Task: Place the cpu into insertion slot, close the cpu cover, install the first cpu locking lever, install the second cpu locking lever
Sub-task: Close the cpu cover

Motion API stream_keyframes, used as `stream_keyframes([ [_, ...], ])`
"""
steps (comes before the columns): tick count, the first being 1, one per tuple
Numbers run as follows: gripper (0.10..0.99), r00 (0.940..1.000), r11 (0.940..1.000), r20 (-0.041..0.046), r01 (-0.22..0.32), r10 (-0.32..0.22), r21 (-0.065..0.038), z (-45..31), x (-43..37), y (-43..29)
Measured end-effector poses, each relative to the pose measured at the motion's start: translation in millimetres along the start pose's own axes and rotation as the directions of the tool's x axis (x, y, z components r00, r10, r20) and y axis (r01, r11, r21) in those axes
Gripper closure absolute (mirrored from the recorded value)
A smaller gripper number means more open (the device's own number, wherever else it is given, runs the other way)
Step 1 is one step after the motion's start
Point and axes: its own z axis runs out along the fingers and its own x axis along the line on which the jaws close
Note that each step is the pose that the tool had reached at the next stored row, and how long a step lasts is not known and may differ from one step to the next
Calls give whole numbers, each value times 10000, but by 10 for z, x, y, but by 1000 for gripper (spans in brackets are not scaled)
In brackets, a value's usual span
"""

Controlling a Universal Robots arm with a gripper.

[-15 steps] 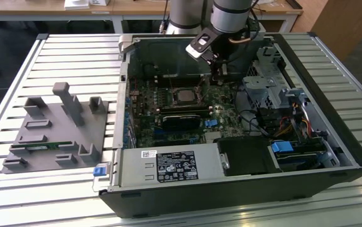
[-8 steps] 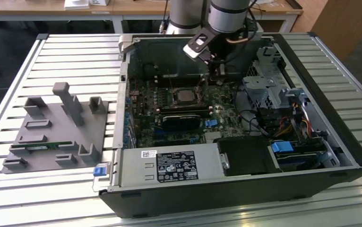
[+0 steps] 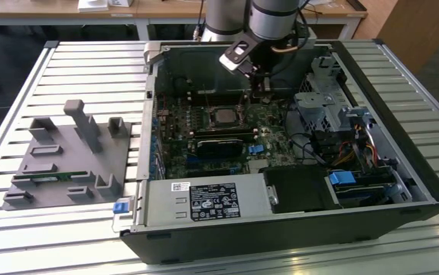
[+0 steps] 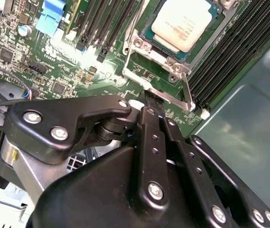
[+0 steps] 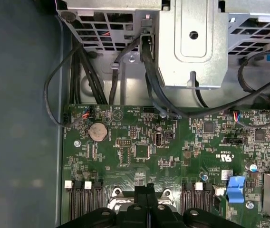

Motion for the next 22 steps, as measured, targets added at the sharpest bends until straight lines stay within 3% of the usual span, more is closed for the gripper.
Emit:
stream_keyframes([
  [22,980,10000,10000,-1,0,0,0,1,1,-229],
])
